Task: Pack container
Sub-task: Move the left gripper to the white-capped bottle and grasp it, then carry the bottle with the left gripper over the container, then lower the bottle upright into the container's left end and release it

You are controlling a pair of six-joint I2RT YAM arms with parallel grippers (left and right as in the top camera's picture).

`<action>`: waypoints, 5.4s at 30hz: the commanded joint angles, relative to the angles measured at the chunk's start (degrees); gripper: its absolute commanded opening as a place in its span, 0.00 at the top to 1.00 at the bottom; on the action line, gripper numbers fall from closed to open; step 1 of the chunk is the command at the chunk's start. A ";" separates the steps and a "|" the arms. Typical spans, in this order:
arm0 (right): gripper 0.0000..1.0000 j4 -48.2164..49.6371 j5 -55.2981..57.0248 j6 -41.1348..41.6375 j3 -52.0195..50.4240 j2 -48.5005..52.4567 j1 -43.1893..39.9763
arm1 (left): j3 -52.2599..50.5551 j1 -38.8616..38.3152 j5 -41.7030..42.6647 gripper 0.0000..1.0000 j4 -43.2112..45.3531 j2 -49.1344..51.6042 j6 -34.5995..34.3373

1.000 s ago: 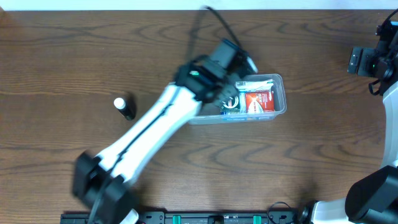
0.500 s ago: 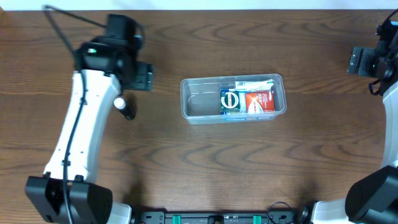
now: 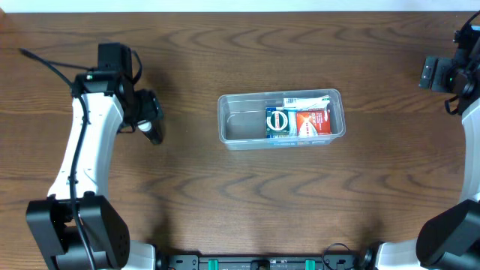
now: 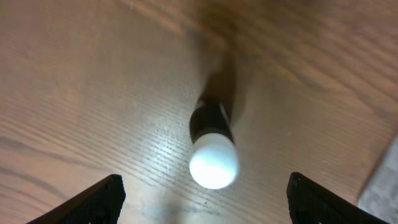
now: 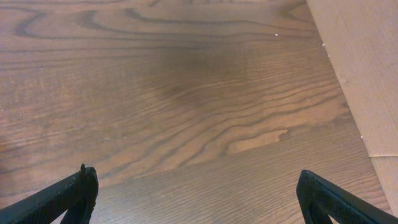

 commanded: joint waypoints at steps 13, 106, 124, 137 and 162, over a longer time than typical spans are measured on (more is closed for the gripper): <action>0.01 -0.02 0.31 0.81 0.37 -0.07 -0.22 | -11.21 0.22 1.44 0.32 13.55 0.44 -10.58; 0.01 -0.04 0.31 0.81 0.37 -0.07 -0.22 | 5.35 -36.50 -3.34 0.76 16.74 7.52 -8.31; 0.01 -0.02 0.31 0.81 0.37 -0.07 -0.22 | 3.93 -36.59 -3.13 0.76 16.70 10.25 -14.19; 0.01 -0.04 0.31 0.81 0.37 -0.07 -0.20 | 3.93 -36.83 -2.58 0.69 16.48 10.29 -14.16; 0.01 -0.02 0.31 0.81 0.37 -0.07 -0.22 | 4.09 -38.05 -2.23 0.53 16.46 9.66 -13.73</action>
